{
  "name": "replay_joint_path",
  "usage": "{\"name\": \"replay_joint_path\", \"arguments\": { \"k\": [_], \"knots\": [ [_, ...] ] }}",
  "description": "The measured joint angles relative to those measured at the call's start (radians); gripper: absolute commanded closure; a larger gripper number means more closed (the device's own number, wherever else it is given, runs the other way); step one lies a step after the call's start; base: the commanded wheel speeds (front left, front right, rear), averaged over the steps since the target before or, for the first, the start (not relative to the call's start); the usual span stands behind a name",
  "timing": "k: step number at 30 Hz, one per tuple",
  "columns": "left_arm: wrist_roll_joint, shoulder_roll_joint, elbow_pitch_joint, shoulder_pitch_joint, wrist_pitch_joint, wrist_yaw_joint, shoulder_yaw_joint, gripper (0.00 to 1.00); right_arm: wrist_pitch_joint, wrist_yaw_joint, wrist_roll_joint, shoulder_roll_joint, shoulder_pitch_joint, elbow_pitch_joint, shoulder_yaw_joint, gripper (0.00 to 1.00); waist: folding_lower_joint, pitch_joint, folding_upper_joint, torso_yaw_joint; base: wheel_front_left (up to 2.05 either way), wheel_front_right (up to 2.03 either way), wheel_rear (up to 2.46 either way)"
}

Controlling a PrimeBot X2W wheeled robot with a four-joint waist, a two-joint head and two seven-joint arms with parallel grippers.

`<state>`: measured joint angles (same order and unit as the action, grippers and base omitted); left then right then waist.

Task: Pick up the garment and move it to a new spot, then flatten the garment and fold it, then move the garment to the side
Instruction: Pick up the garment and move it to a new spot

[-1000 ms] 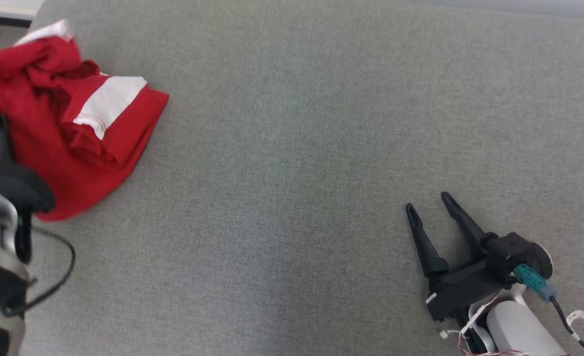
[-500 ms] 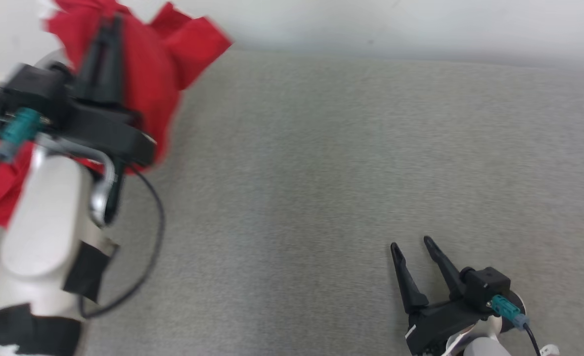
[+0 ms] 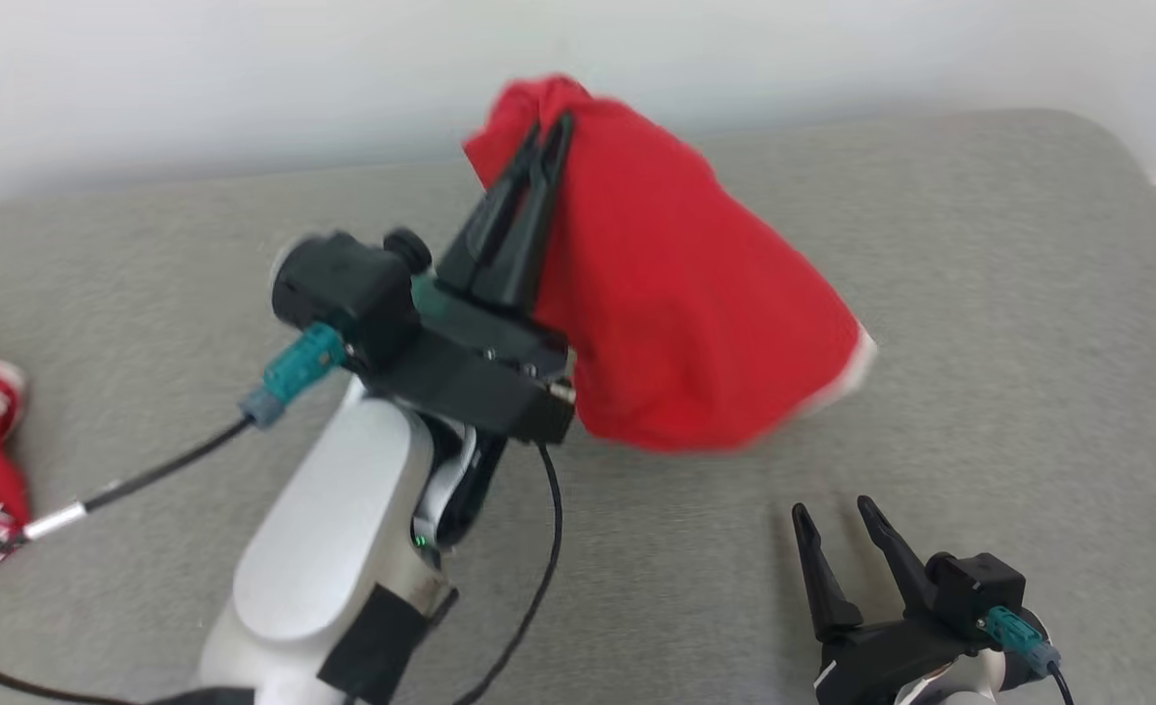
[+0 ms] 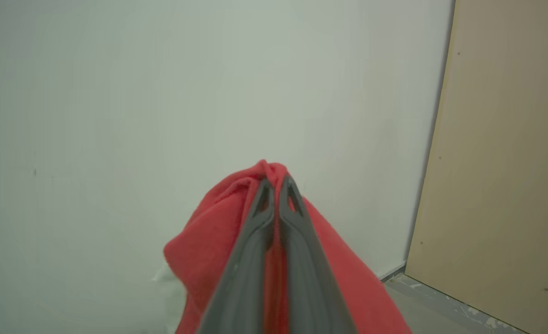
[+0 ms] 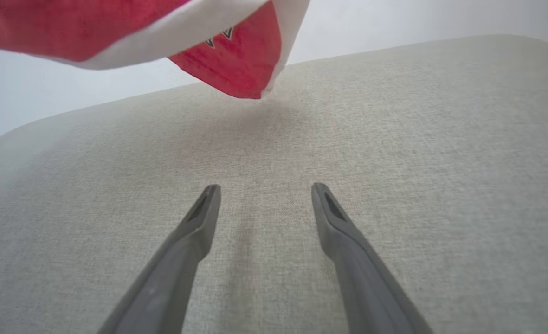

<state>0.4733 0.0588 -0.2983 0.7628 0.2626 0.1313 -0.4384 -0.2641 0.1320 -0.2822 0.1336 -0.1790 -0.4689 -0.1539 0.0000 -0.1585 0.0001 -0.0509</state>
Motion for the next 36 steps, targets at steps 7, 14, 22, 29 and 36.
{"name": "replay_joint_path", "arguments": {
  "k": [7,14,22,29,36],
  "knots": [
    [-0.039,-0.005,-0.124,-0.094,0.000,0.000,0.049,0.37,0.000,0.000,0.000,-0.011,-0.001,0.005,0.006,0.00,0.0000,-0.002,0.0000,-0.089,0.00,0.00,0.00],
    [-0.113,0.014,-0.267,-0.213,0.000,0.000,0.195,0.00,0.000,0.000,0.000,-0.014,-0.004,0.018,0.018,0.00,0.0001,-0.014,0.0000,-0.112,0.00,0.00,0.00],
    [-0.240,0.031,-0.230,-0.383,0.000,-0.008,0.314,0.00,0.000,0.000,0.024,-0.024,0.007,0.063,0.037,0.00,0.0000,0.017,-0.0002,-0.080,0.00,0.00,0.00],
    [-0.260,0.009,-0.162,-0.568,0.000,-0.012,0.442,0.00,0.000,0.000,0.044,-0.036,0.037,0.071,0.047,0.00,-0.0001,0.060,-0.0002,-0.042,0.00,0.00,0.00],
    [-0.314,-0.001,-0.095,-0.695,0.000,-0.008,0.516,0.00,0.000,0.000,0.062,-0.040,0.066,0.067,0.047,0.00,-0.0001,0.107,-0.0002,-0.019,0.00,0.00,0.00]
  ]
}}
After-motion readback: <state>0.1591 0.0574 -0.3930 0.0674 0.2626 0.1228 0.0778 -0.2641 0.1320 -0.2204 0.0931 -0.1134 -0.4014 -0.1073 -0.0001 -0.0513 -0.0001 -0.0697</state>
